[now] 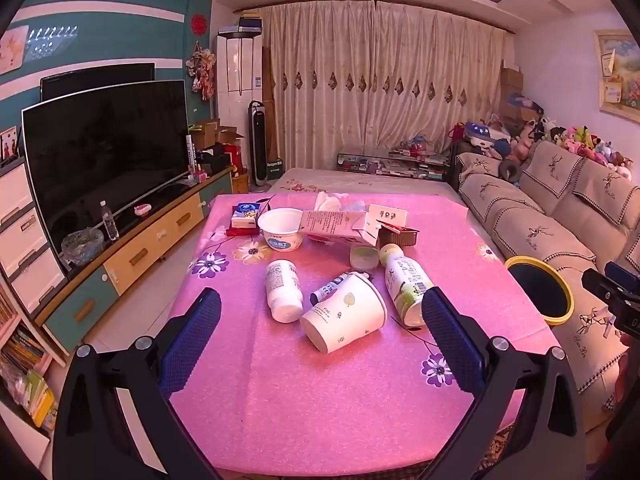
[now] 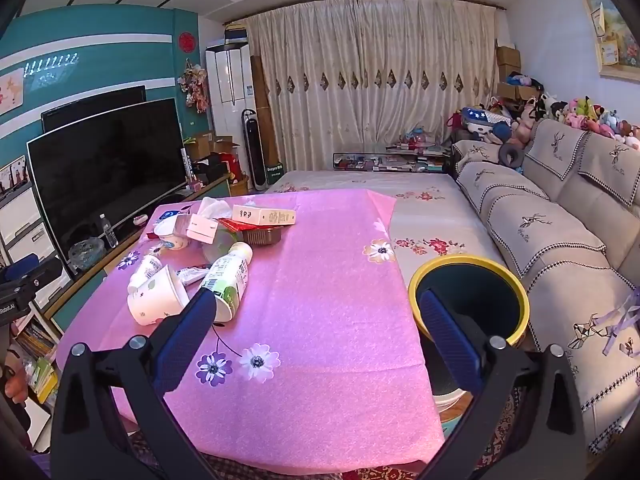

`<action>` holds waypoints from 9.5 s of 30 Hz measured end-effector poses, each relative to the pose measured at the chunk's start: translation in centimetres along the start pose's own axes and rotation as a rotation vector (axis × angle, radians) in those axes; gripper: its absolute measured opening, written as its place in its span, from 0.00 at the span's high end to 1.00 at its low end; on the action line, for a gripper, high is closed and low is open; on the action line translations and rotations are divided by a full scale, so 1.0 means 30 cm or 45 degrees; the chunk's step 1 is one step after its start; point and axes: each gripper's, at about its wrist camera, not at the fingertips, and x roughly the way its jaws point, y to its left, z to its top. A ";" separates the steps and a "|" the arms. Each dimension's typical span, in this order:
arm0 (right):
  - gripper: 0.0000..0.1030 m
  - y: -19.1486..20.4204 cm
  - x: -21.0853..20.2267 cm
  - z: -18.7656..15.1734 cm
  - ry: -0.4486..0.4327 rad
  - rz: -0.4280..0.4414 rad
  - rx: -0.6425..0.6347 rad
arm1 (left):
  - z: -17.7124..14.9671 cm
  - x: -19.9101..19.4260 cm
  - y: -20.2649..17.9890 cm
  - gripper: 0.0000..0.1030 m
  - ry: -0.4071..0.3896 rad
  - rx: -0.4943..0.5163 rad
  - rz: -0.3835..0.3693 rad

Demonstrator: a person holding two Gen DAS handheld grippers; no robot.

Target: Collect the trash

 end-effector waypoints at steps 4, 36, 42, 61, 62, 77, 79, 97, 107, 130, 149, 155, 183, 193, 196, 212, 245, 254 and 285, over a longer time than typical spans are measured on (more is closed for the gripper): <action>0.06 -0.001 0.001 0.000 0.002 0.002 0.003 | 0.000 0.000 -0.001 0.04 -0.008 0.005 0.003; 0.06 -0.014 0.026 -0.012 0.008 -0.003 0.011 | -0.001 0.009 -0.017 0.04 0.009 0.032 -0.018; 0.06 -0.019 0.026 -0.007 0.009 -0.002 0.013 | -0.005 0.019 -0.022 0.04 0.011 0.034 -0.018; 0.06 -0.025 0.026 -0.003 0.010 -0.004 0.022 | -0.011 0.028 -0.030 0.04 0.012 0.040 -0.022; 0.06 -0.025 0.026 -0.003 0.011 -0.003 0.023 | -0.010 0.027 -0.030 0.04 0.013 0.040 -0.021; 0.06 -0.029 0.029 -0.001 0.009 -0.004 0.027 | -0.010 0.031 -0.033 0.04 0.010 0.047 -0.025; 0.06 -0.028 0.028 -0.002 0.009 -0.004 0.025 | -0.009 0.030 -0.033 0.04 0.011 0.046 -0.024; 0.06 -0.035 0.033 0.001 0.013 -0.003 0.035 | -0.011 0.031 -0.037 0.04 0.018 0.050 -0.026; 0.06 -0.024 0.060 -0.004 0.029 0.005 0.040 | -0.017 0.048 -0.025 0.04 0.029 0.040 -0.023; 0.16 0.341 0.491 -0.070 0.206 0.241 -0.029 | -0.047 0.187 0.062 0.04 0.092 -0.022 -0.005; 0.49 0.383 0.679 -0.106 0.384 0.208 -0.014 | -0.064 0.254 0.077 0.04 0.122 -0.024 -0.016; 0.50 0.323 0.557 -0.036 0.259 0.228 -0.011 | -0.066 0.268 0.078 0.04 0.126 -0.030 -0.017; 0.52 -0.123 0.286 0.236 -0.003 0.059 0.141 | -0.051 0.277 0.024 0.04 0.138 0.014 -0.053; 0.52 -0.573 0.475 0.140 0.064 -0.349 0.329 | -0.044 0.327 -0.051 0.04 0.163 0.055 -0.085; 0.52 -0.643 0.569 0.047 0.170 -0.398 0.360 | -0.043 0.359 -0.075 0.04 0.179 0.067 -0.100; 0.51 -0.724 0.802 -0.210 0.493 -0.510 0.362 | -0.054 0.508 -0.138 0.04 0.241 0.126 -0.157; 0.47 -0.674 0.718 -0.117 0.409 -0.473 0.336 | -0.003 0.981 0.213 0.43 0.640 -0.180 0.010; 0.47 -0.661 0.738 -0.125 0.423 -0.455 0.330 | 0.000 1.080 0.218 0.48 0.663 -0.157 0.027; 0.47 -0.715 0.623 -0.076 0.301 -0.477 0.336 | 0.290 0.630 -0.395 0.53 0.253 0.188 -0.398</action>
